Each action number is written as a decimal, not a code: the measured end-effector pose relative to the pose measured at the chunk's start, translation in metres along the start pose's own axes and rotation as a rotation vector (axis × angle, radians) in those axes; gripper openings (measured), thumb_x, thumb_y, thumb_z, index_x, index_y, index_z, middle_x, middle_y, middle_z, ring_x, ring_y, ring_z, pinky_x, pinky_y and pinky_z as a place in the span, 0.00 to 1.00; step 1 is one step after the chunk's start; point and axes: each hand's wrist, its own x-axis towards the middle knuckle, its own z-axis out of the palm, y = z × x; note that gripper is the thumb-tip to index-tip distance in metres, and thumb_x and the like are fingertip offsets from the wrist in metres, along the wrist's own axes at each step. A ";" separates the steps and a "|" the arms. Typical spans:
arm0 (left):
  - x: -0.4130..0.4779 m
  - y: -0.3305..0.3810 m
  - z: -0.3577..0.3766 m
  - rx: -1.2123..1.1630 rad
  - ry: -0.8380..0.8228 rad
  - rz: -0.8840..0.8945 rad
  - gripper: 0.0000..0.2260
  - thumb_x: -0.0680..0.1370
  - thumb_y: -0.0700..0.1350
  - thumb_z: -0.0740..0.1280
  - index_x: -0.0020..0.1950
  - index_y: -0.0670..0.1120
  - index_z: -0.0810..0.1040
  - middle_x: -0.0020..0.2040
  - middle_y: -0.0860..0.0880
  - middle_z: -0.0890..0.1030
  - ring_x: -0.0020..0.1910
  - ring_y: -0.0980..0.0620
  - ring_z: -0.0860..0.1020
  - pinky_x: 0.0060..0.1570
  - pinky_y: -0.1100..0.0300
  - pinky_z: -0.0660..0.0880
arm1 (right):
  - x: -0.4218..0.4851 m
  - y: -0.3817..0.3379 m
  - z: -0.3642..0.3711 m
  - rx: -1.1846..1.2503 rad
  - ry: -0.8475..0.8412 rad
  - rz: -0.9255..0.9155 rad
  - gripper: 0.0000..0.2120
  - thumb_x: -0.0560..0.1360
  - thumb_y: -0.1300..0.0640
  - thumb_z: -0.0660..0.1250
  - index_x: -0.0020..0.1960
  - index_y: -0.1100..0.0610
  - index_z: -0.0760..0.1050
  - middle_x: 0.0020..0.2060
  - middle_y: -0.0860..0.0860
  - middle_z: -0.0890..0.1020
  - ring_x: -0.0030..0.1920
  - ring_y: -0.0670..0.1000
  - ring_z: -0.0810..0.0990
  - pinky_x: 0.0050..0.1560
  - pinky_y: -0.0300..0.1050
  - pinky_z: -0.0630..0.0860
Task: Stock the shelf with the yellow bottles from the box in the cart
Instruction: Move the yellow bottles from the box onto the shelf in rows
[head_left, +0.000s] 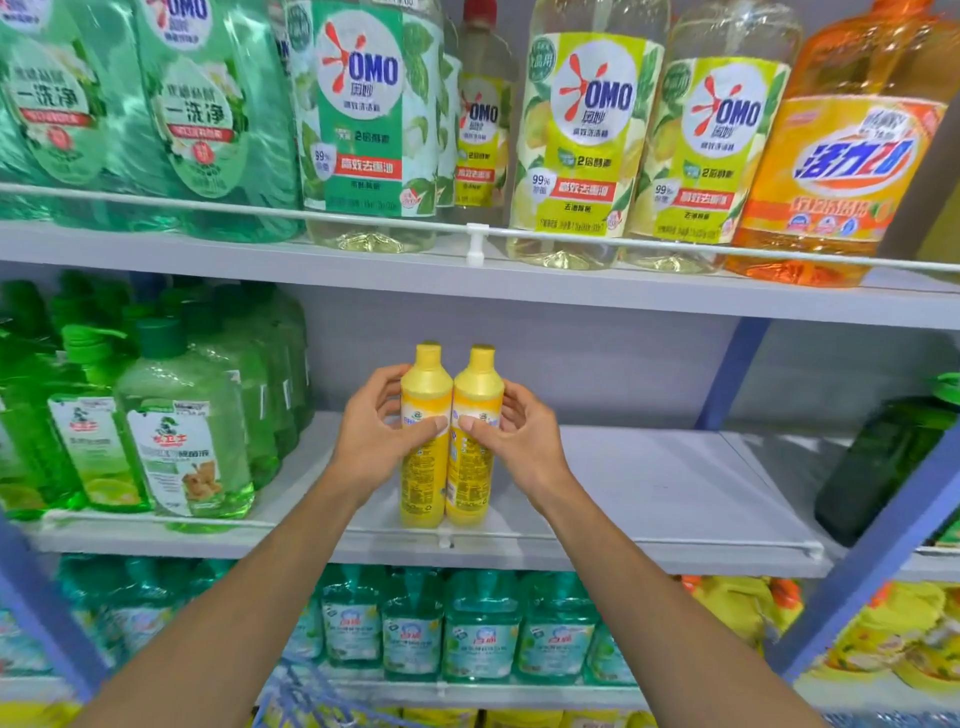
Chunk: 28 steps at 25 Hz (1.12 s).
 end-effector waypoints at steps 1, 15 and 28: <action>-0.001 -0.004 -0.001 -0.009 -0.008 -0.013 0.29 0.66 0.39 0.82 0.65 0.46 0.76 0.57 0.51 0.84 0.53 0.58 0.82 0.54 0.60 0.80 | -0.001 0.002 0.000 0.002 -0.013 -0.008 0.29 0.69 0.62 0.81 0.68 0.60 0.75 0.59 0.53 0.84 0.60 0.50 0.83 0.60 0.41 0.80; -0.009 -0.025 -0.009 -0.013 -0.124 -0.071 0.24 0.70 0.45 0.80 0.64 0.47 0.78 0.58 0.52 0.84 0.58 0.54 0.82 0.61 0.56 0.79 | 0.002 0.007 -0.011 -0.093 -0.064 -0.007 0.28 0.72 0.52 0.78 0.68 0.57 0.75 0.59 0.49 0.85 0.60 0.46 0.83 0.64 0.51 0.79; -0.003 -0.038 -0.017 0.093 -0.257 -0.039 0.22 0.73 0.43 0.78 0.67 0.48 0.79 0.59 0.54 0.84 0.59 0.56 0.82 0.62 0.57 0.78 | 0.004 0.015 -0.015 -0.207 -0.085 -0.041 0.27 0.73 0.55 0.78 0.70 0.56 0.74 0.59 0.46 0.84 0.58 0.39 0.82 0.61 0.41 0.80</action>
